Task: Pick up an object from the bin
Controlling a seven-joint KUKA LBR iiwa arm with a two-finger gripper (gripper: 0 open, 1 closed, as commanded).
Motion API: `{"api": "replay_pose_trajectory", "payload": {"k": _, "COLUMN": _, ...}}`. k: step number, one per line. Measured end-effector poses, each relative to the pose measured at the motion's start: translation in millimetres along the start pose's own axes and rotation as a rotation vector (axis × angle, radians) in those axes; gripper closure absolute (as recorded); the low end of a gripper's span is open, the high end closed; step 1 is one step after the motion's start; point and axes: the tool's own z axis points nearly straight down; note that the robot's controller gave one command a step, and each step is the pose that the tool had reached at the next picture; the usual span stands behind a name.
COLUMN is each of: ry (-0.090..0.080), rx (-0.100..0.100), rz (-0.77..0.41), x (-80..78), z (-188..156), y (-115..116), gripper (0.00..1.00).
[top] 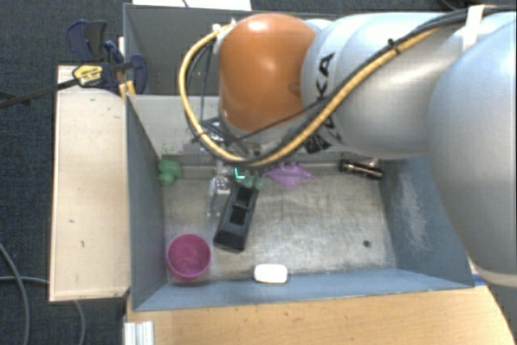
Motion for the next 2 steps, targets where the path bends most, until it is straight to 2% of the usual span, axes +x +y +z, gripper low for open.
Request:
{"api": "replay_pose_trajectory", "payload": {"k": 1, "ry": -0.008, "rx": -0.002, "rz": 0.005, "x": -2.1, "z": -4, "y": -1, "gripper": 0.00}}
{"api": "replay_pose_trajectory", "payload": {"k": 2, "ry": -0.013, "rx": -0.005, "rz": 0.067, "x": -4.8, "z": 28, "y": -31, "gripper": 0.00}}
